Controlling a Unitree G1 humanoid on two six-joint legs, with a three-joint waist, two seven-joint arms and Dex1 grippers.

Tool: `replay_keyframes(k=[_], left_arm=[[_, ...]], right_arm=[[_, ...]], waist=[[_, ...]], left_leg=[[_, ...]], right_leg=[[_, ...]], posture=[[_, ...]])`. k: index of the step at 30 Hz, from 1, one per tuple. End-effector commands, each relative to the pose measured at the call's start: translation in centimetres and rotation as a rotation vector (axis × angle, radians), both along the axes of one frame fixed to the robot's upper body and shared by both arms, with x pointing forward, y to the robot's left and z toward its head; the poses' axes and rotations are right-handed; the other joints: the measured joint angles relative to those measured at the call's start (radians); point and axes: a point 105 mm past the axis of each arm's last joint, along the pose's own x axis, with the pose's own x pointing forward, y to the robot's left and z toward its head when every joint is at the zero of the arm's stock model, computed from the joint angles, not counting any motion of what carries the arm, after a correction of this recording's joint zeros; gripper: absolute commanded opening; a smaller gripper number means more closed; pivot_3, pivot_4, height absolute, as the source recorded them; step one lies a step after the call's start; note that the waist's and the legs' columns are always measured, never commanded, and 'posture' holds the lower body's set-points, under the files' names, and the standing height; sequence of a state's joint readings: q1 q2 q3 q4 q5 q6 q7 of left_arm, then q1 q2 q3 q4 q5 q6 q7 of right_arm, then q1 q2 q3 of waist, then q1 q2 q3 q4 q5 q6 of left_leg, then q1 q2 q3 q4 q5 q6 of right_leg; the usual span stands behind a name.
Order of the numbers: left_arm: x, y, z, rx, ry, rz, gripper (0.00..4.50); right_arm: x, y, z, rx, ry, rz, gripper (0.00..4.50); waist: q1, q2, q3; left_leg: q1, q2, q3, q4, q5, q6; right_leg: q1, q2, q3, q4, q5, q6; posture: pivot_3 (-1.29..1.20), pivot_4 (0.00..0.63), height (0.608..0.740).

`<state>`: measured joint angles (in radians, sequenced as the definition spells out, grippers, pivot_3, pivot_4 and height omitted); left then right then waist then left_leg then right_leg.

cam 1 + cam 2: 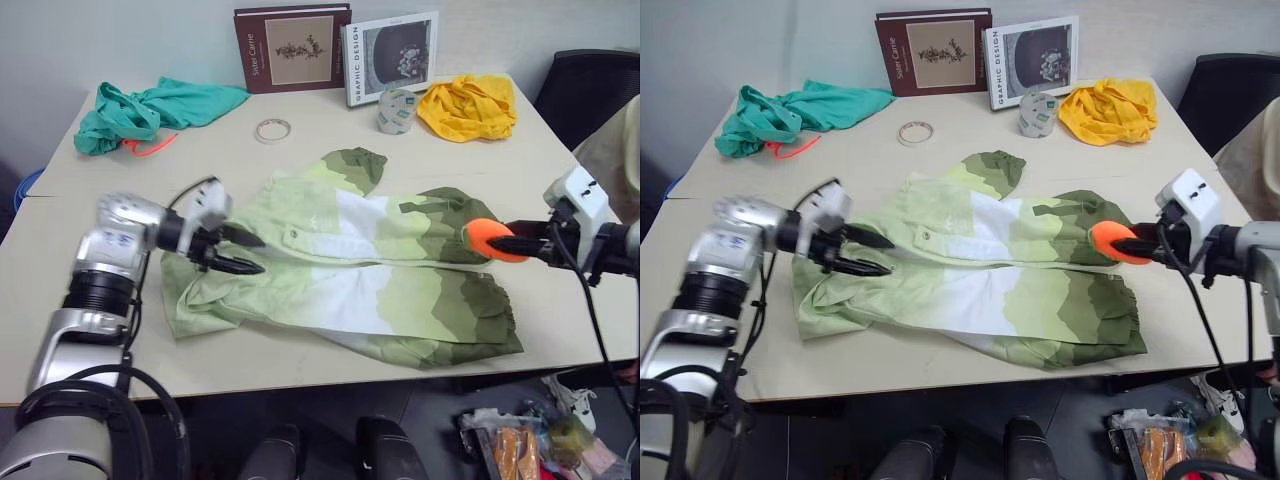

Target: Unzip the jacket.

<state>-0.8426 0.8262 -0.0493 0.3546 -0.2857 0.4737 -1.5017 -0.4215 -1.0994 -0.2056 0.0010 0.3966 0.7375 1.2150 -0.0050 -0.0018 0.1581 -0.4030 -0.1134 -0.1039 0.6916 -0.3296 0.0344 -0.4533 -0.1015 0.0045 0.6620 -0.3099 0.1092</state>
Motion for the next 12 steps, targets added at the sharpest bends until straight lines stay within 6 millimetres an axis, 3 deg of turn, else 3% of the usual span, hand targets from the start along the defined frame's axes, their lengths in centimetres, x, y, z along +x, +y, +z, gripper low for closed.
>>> replay_keyframes(k=[1, 5, 9, 12], left_arm=[[-3.7, 2.3, 2.8, 0.005, 0.019, -0.028, 4.33], [-5.7, 6.8, 2.4, 0.163, 0.004, 0.110, 4.50], [-6.7, 9.1, 2.5, 0.176, -0.001, 0.200, 4.50], [-7.8, 10.7, 2.5, 0.188, -0.005, 0.253, 4.50]], right_arm=[[-3.3, -0.8, 3.4, 0.017, -0.004, 0.074, 3.15], [-6.1, -5.5, 5.0, -0.058, 0.013, -0.024, 4.47], [-7.8, -8.1, 6.0, -0.031, 0.012, -0.097, 4.49], [-8.9, -9.0, 6.2, 0.049, 0.003, -0.142, 4.49]], waist=[[-0.002, 0.001, 0.000], [0.004, 0.007, 0.005], [0.011, 0.008, 0.005], [0.011, 0.008, 0.006]], left_leg=[[0.000, 0.000, 0.000, 0.001, 0.000, 0.000], [0.009, 0.002, 0.003, 0.000, -0.001, -0.001], [0.029, 0.004, 0.003, -0.011, -0.001, -0.001], [0.033, 0.005, 0.003, -0.013, -0.004, 0.002]], right_leg=[[0.000, 0.000, 0.000, 0.000, 0.000, 0.000], [0.008, 0.002, 0.002, -0.003, 0.000, 0.000], [0.027, 0.003, 0.002, -0.012, 0.000, 0.000], [0.030, 0.003, 0.002, -0.014, 0.000, 0.000]], posture=[[0.00, 0.150, 0.740], [0.00, 0.150, 0.740], [0.00, 0.150, 0.740], [0.00, 0.150, 0.740]])
